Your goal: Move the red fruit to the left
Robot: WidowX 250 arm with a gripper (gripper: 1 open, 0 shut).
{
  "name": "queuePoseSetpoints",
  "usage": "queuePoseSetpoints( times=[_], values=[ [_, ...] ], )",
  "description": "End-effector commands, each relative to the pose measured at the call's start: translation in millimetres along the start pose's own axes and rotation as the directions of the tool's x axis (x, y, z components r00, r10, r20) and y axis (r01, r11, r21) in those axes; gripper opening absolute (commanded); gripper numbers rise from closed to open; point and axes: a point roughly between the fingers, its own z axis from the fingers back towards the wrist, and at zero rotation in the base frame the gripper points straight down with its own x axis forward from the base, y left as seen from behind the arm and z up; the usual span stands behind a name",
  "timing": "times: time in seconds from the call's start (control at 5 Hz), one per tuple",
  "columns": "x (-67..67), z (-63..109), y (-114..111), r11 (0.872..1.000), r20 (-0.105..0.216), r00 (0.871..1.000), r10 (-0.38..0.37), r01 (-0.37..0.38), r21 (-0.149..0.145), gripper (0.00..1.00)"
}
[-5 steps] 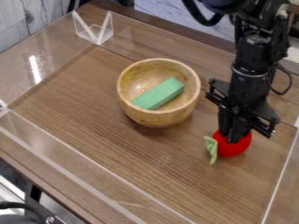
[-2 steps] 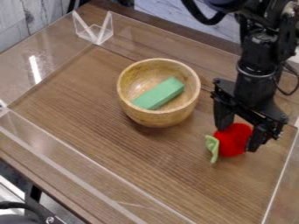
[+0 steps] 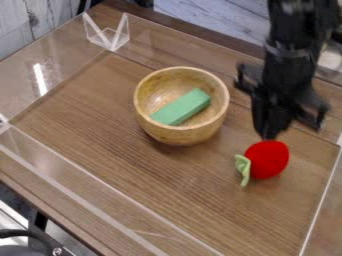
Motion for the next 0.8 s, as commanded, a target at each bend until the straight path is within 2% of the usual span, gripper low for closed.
queuePoseSetpoints(
  times=[0.0,0.2,0.4,0.6],
  values=[
    [3.6,23.0,8,1.0,0.064,0.998,0.007,-0.006,-0.004,1.0],
    [-3.3,16.3,10,1.0,0.052,0.999,0.001,0.0,-0.012,1.0],
    [1.5,7.5,3,1.0,0.045,0.999,0.011,-0.011,-0.014,0.0],
    [5.9,-4.0,-4,1.0,0.033,0.999,0.019,-0.018,-0.019,1.0]
  ],
)
